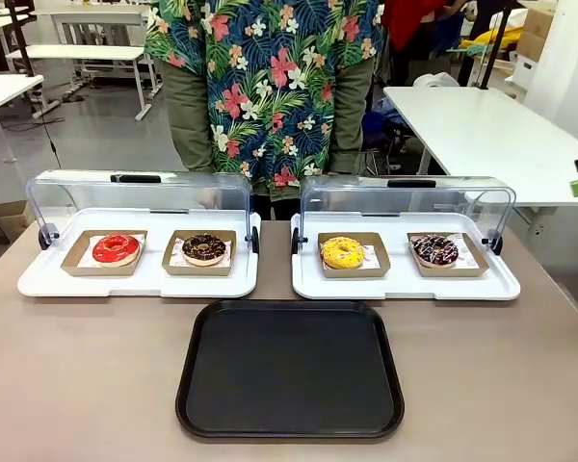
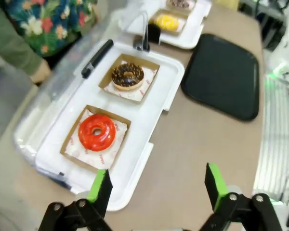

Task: Move the second donut from the left to the tray.
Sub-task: Pick up the Paper togo box containing the Donut indicated by the person and place it on the Handle tray.

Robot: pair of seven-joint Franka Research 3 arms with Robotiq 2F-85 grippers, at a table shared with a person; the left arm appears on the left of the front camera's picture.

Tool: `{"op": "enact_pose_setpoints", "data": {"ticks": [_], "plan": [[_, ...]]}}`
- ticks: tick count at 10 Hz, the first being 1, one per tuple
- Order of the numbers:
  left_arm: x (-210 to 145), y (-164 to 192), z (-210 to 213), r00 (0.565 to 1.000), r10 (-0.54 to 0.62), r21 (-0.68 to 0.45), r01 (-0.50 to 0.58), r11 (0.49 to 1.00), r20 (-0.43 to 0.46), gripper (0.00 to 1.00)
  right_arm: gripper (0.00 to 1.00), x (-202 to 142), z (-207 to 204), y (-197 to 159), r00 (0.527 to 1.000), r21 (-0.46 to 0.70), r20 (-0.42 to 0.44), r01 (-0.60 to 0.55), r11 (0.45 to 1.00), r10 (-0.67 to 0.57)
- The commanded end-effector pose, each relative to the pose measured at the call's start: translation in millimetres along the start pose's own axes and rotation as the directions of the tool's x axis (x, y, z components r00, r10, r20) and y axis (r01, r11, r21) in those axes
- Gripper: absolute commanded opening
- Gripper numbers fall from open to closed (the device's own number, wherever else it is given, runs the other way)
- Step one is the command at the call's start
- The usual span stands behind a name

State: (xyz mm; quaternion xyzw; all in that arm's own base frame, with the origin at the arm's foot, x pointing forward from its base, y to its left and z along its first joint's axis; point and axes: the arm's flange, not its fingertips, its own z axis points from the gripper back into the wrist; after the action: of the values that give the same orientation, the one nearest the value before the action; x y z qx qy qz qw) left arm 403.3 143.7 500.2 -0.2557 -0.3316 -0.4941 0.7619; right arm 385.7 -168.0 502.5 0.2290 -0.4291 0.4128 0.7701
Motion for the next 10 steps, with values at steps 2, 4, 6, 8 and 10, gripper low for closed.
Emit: {"op": "enact_pose_setpoints", "data": {"ticks": [2, 4, 6, 8, 10], "plan": [[-50, 26, 16, 0.986, -0.081, -0.031, 0.087, 0.996, 0.143, 1.00, 1.00, -32, 21, -20, 0.990, 0.077, 0.129, -0.059, 0.995, 0.049], [-55, 25, 24, 0.976, -0.116, -0.003, 0.118, 0.993, 0.187, 1.00, 1.00, -51, 31, -28, 0.984, 0.073, 0.176, -0.016, 0.997, 0.003], [-55, 15, 29, 0.961, -0.166, 0.029, 0.164, 0.986, 0.219, 1.00, 1.00, -57, 33, -25, 0.981, 0.071, 0.192, 0.001, 0.997, -0.015], [-58, 15, 25, 0.951, -0.190, 0.044, 0.185, 0.982, 0.246, 1.00, 1.00, -60, 37, -22, 0.978, 0.058, 0.209, 0.002, 0.998, -0.015], [-54, 20, 26, 0.961, -0.170, 0.072, 0.158, 0.985, 0.217, 1.00, 1.00, -66, 32, -23, 0.979, 0.080, 0.196, 0.036, 0.996, -0.051]]}}
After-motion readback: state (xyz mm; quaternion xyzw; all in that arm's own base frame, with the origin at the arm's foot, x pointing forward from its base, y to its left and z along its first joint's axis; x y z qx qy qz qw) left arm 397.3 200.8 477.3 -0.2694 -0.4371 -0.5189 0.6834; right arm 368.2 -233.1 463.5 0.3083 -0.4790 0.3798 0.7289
